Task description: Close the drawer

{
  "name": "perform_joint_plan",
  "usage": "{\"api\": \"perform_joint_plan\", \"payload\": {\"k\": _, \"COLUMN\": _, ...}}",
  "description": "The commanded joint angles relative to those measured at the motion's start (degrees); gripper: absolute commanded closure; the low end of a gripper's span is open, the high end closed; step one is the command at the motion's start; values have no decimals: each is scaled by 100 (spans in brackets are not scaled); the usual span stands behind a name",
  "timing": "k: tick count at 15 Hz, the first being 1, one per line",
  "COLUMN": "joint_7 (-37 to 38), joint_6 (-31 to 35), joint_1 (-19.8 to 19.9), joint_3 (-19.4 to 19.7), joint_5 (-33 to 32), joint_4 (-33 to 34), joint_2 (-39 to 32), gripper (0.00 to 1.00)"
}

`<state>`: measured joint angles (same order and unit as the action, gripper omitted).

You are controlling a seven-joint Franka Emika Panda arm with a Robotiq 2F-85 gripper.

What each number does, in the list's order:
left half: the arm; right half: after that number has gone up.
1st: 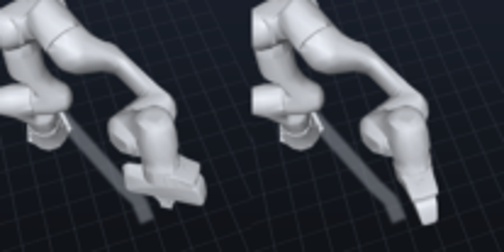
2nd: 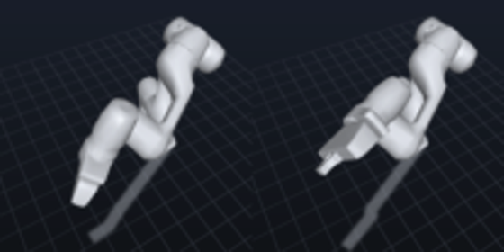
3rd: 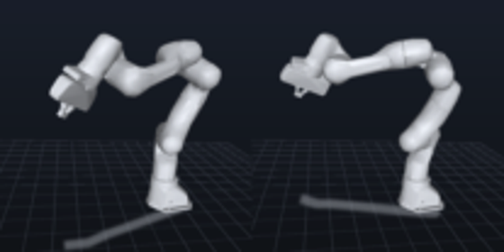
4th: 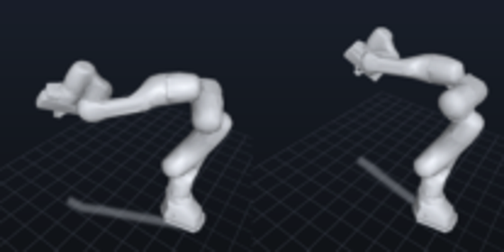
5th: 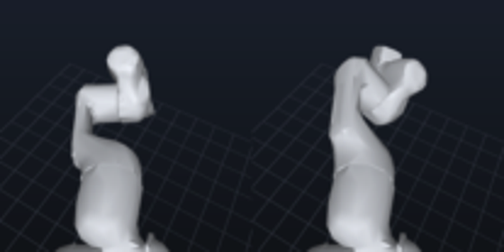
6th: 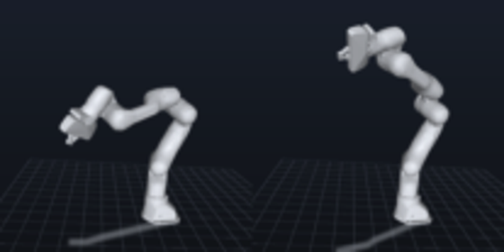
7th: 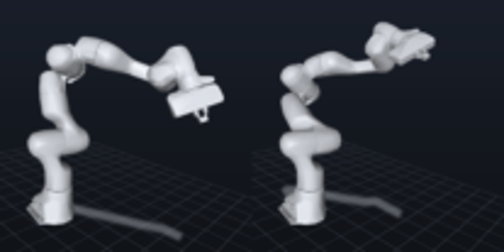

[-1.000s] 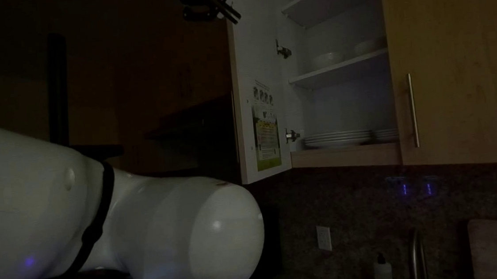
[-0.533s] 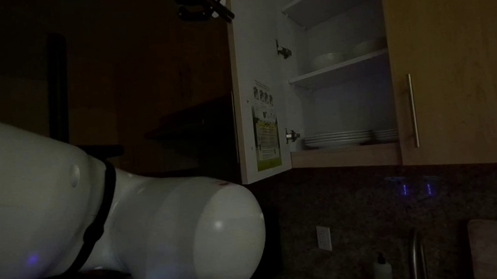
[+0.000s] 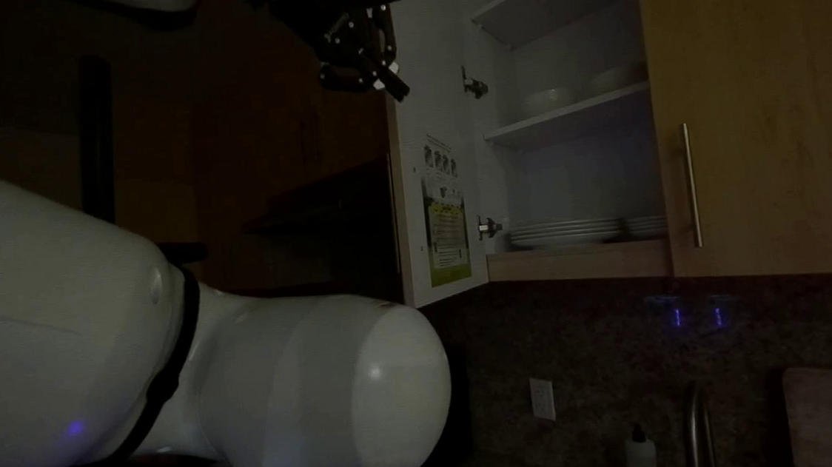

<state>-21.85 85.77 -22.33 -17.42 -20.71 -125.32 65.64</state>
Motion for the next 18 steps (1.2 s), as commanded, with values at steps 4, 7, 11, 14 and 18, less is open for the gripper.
{"api": "perform_joint_plan", "payload": {"k": 4, "joint_7": -397, "joint_6": -14, "joint_1": -546, "joint_3": 215, "joint_5": 8, "joint_4": -625, "joint_2": -193, "gripper": 93}}
{"api": "perform_joint_plan", "payload": {"k": 7, "joint_7": -602, "joint_6": 134, "joint_1": -865, "joint_3": 331, "joint_5": 41, "joint_4": -879, "joint_2": -21, "gripper": 93}}
{"api": "perform_joint_plan", "payload": {"k": 11, "joint_7": -935, "joint_6": 296, "joint_1": -1317, "joint_3": 528, "joint_5": 49, "joint_4": -1109, "joint_2": 272, "gripper": 93}}
{"api": "perform_joint_plan", "payload": {"k": 14, "joint_7": -1205, "joint_6": 359, "joint_1": -1765, "joint_3": 775, "joint_5": 196, "joint_4": -1160, "joint_2": 460, "gripper": 93}}
{"api": "perform_joint_plan", "payload": {"k": 18, "joint_7": -1481, "joint_6": 499, "joint_1": -2271, "joint_3": 1014, "joint_5": 681, "joint_4": -1042, "joint_2": 342, "gripper": 93}}
